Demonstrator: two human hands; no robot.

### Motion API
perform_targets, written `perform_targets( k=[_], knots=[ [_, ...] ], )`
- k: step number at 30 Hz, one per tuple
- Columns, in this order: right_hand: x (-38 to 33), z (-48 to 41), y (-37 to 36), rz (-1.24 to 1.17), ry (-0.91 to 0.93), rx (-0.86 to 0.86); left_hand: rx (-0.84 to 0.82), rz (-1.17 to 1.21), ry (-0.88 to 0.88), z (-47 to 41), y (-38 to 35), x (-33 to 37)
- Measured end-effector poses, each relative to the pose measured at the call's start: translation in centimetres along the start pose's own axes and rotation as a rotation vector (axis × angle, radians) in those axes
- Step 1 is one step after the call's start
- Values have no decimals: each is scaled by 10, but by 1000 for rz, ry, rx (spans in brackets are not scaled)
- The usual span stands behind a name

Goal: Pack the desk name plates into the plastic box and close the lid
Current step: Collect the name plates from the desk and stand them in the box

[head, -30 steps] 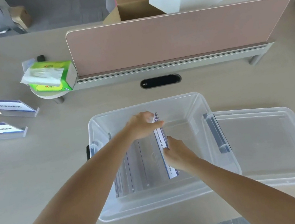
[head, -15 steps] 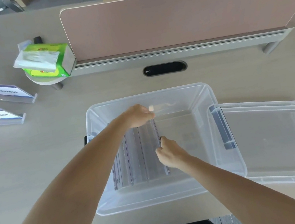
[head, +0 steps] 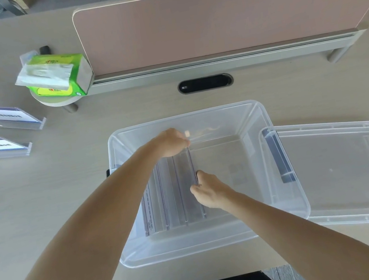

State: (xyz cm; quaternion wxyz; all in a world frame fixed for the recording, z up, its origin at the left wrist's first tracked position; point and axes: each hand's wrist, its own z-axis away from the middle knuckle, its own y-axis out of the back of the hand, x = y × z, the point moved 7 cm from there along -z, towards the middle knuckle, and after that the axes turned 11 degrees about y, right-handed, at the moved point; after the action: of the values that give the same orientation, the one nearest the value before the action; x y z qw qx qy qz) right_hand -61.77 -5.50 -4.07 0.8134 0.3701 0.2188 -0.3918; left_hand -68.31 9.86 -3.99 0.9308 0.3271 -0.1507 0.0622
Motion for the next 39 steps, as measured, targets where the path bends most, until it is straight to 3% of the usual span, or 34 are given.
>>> perform_targets(
  k=[24,28,33,39],
  knots=[
    [-6,7,9,23,11,-42,2,-34,22,21,6,-1],
    [-30,12,43,157,104,89,73,14,-31,50,25,1],
    [-66,27,76,103,189,287,194,102,-105,91,57,-15],
    [-121,54,85,105,311,345,293,361,-199,132,86,-40]
  ],
)
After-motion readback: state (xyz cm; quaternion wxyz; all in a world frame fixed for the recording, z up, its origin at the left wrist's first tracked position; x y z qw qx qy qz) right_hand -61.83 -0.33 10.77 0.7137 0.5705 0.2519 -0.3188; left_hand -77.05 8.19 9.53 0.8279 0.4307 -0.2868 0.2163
